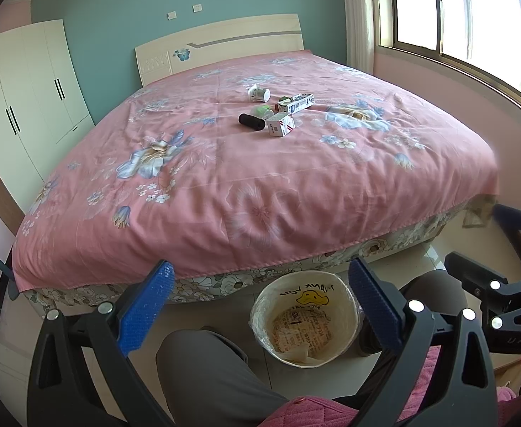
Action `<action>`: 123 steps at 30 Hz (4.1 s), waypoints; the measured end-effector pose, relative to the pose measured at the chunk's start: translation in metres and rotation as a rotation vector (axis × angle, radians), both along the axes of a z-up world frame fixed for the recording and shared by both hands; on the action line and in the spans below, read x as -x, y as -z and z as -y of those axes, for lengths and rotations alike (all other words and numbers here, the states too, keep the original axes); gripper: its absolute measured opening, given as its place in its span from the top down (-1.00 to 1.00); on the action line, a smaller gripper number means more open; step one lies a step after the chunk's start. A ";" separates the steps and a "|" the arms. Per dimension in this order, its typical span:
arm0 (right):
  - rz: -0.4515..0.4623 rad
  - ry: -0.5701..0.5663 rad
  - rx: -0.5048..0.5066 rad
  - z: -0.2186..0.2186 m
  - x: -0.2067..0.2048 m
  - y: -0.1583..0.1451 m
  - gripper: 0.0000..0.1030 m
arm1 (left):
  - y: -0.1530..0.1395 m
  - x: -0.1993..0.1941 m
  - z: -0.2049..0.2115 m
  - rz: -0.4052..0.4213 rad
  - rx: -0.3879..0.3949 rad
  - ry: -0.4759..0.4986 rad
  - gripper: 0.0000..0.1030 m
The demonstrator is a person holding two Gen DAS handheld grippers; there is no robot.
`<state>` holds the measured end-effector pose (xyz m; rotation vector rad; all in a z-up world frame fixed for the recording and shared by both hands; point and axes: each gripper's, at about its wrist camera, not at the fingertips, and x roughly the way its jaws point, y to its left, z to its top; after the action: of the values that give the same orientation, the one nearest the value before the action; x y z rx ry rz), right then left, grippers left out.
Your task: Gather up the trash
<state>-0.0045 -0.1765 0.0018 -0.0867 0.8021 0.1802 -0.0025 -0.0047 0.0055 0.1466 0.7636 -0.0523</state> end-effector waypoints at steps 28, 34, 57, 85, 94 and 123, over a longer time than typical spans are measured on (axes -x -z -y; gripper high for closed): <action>-0.011 -0.004 0.002 -0.002 -0.003 0.010 -0.87 | 0.005 -0.008 -0.014 -0.021 0.000 0.002 -0.93; 0.004 -0.002 0.011 -0.002 -0.023 0.007 -0.87 | 0.003 -0.031 -0.013 -0.014 -0.011 -0.008 -0.93; 0.104 -0.150 0.048 -0.017 -0.230 -0.006 -0.87 | -0.015 -0.301 -0.041 -0.063 0.159 -0.143 -0.93; -0.150 -0.349 -0.094 -0.065 -0.483 0.109 -0.86 | 0.123 -0.554 -0.057 -0.436 0.468 -0.318 -0.73; -0.231 -0.371 -0.086 -0.078 -0.516 0.131 -0.14 | 0.136 -0.581 -0.037 -0.456 0.397 -0.381 -0.56; -0.029 -0.297 -0.054 -0.050 -0.396 -0.023 -0.12 | -0.036 -0.429 -0.046 -0.165 0.159 -0.167 0.22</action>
<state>0.3913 -0.1268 0.0245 -0.1525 0.8101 0.4845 0.4268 0.0411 0.0411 -0.0735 0.9301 0.0341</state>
